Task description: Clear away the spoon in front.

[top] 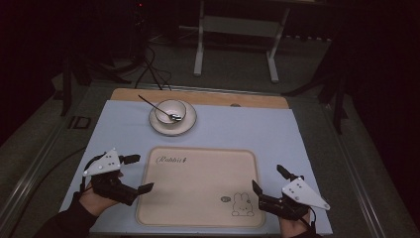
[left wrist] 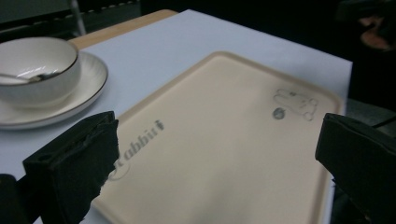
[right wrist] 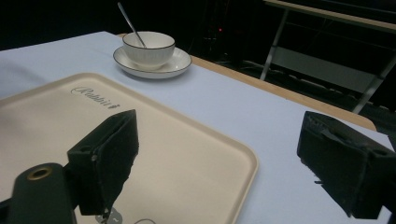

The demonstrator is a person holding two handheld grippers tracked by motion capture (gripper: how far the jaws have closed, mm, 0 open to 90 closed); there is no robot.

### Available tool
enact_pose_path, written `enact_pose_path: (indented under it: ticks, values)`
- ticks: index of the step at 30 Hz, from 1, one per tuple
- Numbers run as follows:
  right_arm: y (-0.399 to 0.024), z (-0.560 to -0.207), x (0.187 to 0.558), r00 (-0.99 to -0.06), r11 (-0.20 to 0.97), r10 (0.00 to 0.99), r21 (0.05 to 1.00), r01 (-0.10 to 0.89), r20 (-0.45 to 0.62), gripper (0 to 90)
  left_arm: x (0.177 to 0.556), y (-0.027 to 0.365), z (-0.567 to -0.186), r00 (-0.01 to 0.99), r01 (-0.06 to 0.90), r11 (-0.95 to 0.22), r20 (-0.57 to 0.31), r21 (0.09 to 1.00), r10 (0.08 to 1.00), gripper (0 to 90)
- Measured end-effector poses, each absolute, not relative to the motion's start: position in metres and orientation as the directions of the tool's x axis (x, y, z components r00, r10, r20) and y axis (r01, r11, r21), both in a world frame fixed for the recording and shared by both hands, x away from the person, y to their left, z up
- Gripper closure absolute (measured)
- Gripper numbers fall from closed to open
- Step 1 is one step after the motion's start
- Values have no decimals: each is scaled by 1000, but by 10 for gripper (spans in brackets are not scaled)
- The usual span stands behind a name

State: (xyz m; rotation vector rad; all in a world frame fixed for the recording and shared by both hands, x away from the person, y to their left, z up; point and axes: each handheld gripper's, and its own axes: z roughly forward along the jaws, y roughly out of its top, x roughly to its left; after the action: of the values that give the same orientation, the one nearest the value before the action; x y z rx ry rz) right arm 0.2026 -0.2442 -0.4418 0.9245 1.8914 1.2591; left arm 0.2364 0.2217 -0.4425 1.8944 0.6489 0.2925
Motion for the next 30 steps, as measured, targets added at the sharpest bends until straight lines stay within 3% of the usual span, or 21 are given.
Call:
enact_pose_path:
  ticks: [20, 30]
  values:
    - [-241, -441, 201, -538, 287, 829, 941, 178, -151, 126, 267, 216, -412, 825, 266, -323, -42, 908, 564, 4]
    - [-240, -442, 201, -544, 290, 826, 940, 181, -150, 127, 302, 225, -403, 783, 280, -221, -89, 934, 616, 12]
